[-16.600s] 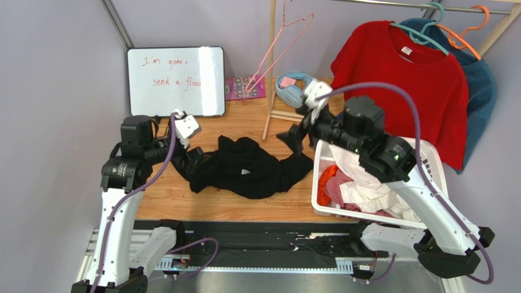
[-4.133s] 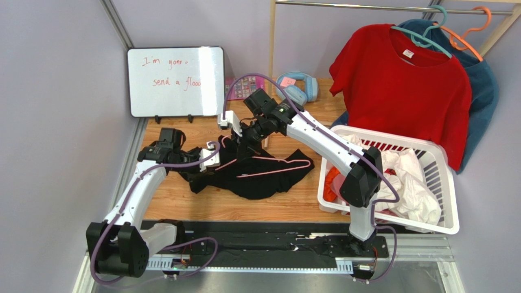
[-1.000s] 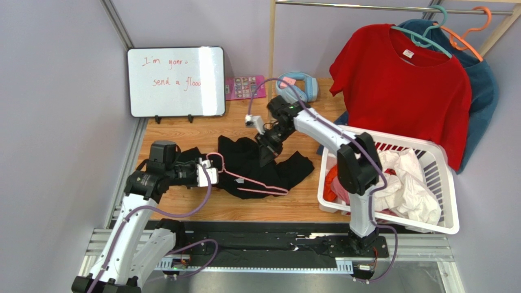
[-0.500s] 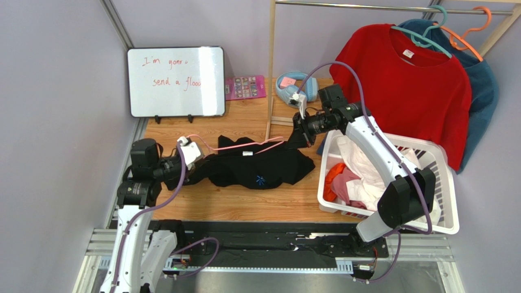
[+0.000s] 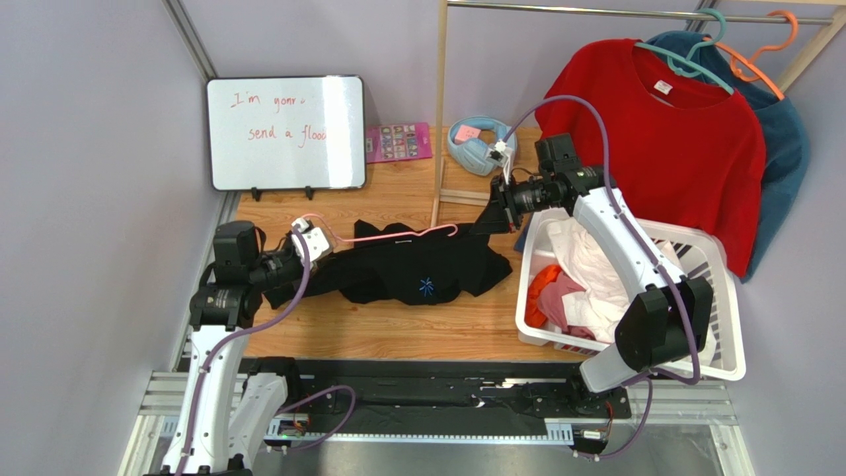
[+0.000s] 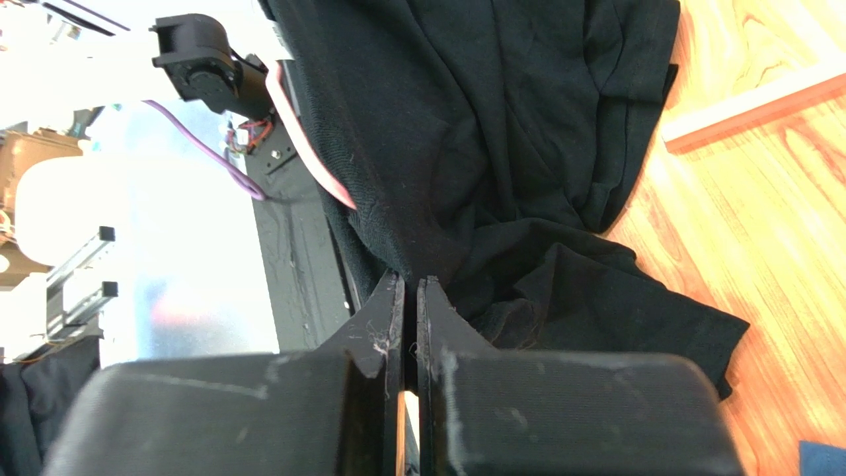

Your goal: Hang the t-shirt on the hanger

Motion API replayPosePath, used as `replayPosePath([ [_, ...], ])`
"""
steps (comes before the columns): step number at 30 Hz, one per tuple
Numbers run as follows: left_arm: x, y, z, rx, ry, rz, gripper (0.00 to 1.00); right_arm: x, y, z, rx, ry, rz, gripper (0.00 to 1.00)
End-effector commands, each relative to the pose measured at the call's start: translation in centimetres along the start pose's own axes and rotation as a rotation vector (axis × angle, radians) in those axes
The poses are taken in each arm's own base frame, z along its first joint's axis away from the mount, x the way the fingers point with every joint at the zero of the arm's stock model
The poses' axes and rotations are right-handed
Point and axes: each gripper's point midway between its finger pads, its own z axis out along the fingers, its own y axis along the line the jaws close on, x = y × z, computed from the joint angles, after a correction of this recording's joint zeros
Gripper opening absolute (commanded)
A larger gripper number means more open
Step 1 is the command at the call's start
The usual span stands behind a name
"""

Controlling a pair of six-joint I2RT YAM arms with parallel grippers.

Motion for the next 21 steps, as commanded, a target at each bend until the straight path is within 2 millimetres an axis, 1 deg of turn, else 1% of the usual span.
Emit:
replayPosePath([
  [1,2.9,3.5,-1.9,-0.202,0.178,0.026,0.0,-2.0,-0.3,-2.9,0.075,-0.084,-0.059,0.0],
  [5,4.3,3.9,-2.1,-0.228,0.228,0.034,0.0,-1.8,-0.4,-3.3,0.072,-0.094,-0.049,0.0],
  [9,6.0,3.2,-2.3,-0.19,0.294,0.07,0.0,-2.2,-0.1,-3.5,0.066,-0.104,-0.058,0.0],
  [10,6.3,3.2,-2.3,-0.173,0.315,0.106,0.0,-2.3,0.0,-3.6,0.064,-0.108,-0.064,0.0],
  [11,6.6,3.3,-2.4,-0.181,0.326,0.103,0.0,-2.4,0.0,-3.6,0.06,-0.11,-0.066,0.0],
  [12,6.6,3.4,-2.4,-0.186,0.329,0.103,0.0,-2.6,0.1,-3.6,0.059,-0.113,-0.068,0.0],
  [16,5.1,2.0,-1.7,-0.111,0.249,0.081,0.0,-2.4,0.3,-2.6,0.046,-0.085,-0.085,0.0],
  [17,4.9,1.9,-1.6,-0.104,0.237,0.077,0.0,-2.0,0.5,-1.8,0.056,-0.057,-0.103,0.05],
  [18,4.7,1.8,-1.6,-0.095,0.23,0.074,0.0,-2.0,0.4,-1.2,0.067,-0.052,-0.117,0.23],
  [19,4.4,1.3,-1.4,-0.07,0.208,0.077,0.0,-2.0,0.4,-0.7,0.077,-0.049,-0.119,0.32],
  [20,4.3,0.9,-1.3,-0.048,0.195,0.093,0.0,-2.0,1.0,0.2,0.067,-0.041,-0.124,0.42],
  [21,4.1,0.6,-1.2,-0.038,0.18,0.09,0.0,-1.9,0.7,1.0,0.063,-0.051,-0.143,0.63],
])
